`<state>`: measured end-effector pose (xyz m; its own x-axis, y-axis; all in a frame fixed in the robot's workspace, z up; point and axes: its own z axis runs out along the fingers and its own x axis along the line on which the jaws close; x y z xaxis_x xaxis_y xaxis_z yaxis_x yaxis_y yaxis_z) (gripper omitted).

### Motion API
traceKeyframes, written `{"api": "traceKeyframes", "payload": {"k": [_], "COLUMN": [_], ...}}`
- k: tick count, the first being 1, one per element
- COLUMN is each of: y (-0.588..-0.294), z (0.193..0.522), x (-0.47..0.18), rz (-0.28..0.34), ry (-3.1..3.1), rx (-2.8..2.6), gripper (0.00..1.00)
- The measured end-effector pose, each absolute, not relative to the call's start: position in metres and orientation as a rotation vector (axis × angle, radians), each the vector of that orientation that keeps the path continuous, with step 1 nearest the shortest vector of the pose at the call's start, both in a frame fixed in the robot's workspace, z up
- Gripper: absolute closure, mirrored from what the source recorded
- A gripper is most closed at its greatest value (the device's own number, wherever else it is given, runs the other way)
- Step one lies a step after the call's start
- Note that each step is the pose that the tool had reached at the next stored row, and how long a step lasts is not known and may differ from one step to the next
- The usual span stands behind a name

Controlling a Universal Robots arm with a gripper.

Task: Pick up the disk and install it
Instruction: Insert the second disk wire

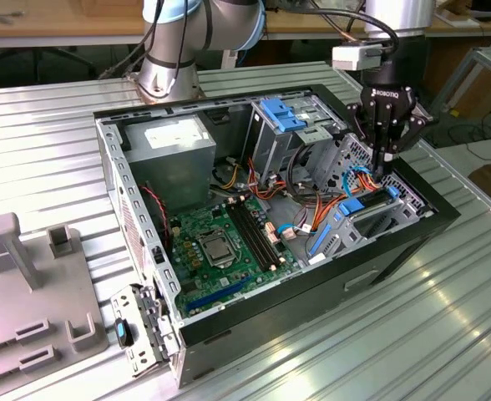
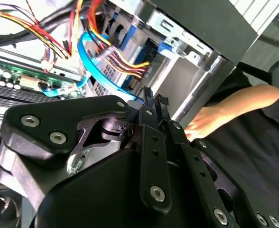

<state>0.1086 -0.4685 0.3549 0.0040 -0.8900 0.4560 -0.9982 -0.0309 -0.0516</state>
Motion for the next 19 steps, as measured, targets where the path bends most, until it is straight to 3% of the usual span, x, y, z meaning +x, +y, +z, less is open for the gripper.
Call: {"api": "traceKeyframes", "payload": {"k": [10,19], "y": [-0.482,-0.508], "z": [0.355,0.354], "x": [0.106,0.106], "rz": [0.363,0.343], "ry": [-2.08,-2.095], "rx": [2.106,2.119], "gripper": [0.84,0.84]}}
